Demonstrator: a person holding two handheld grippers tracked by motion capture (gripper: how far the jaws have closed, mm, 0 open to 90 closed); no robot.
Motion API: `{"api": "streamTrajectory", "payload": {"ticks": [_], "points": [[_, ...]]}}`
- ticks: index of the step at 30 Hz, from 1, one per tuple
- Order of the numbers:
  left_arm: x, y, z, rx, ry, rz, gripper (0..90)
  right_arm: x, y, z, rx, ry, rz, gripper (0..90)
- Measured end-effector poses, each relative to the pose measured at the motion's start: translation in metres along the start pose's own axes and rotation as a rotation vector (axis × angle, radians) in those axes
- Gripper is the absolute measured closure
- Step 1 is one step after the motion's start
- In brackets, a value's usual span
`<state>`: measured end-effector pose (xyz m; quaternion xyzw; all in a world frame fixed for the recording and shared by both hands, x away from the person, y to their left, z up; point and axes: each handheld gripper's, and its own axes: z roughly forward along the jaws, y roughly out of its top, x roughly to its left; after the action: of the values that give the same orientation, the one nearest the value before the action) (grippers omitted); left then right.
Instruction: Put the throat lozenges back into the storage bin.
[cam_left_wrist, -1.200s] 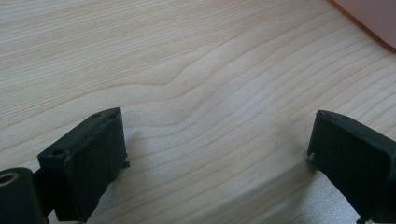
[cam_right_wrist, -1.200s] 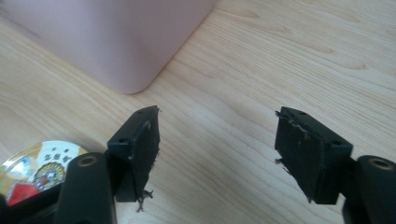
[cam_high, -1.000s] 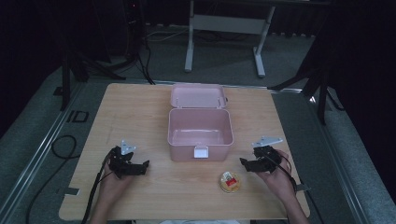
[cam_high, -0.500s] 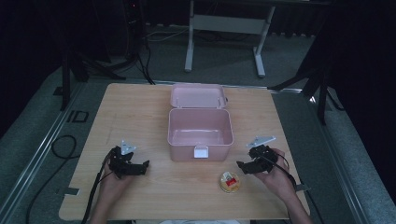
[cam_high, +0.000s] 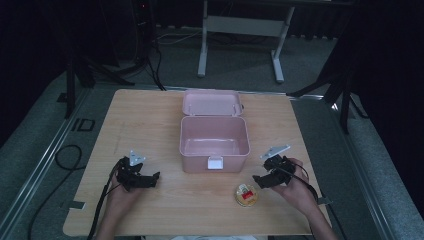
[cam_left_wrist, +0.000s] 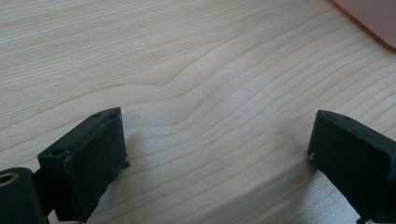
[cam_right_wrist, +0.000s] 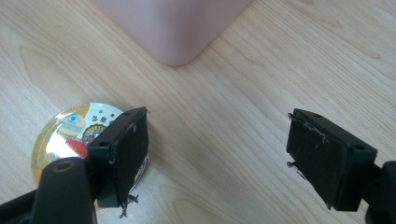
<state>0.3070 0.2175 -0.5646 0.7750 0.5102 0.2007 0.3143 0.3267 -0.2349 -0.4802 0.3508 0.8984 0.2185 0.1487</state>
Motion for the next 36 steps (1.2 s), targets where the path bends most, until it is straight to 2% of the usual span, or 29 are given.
{"api": "streamTrajectory", "payload": {"ticks": [17, 25, 36], "points": [[0.0, 0.0, 0.0, 0.0, -0.001, 0.001, 4.6, 0.008, 0.01, -0.005, 0.063, 0.018, -0.073, 20.4], [0.0, 0.0, 0.0, 0.0, -0.001, 0.001, 4.7, 0.015, 0.014, -0.001, 0.117, 0.036, -0.113, 18.1], [0.0, 0.0, 0.0, -0.001, -0.002, 0.001, 4.6, 0.023, 0.017, 0.001, 0.157, 0.065, -0.158, 16.1]]}}
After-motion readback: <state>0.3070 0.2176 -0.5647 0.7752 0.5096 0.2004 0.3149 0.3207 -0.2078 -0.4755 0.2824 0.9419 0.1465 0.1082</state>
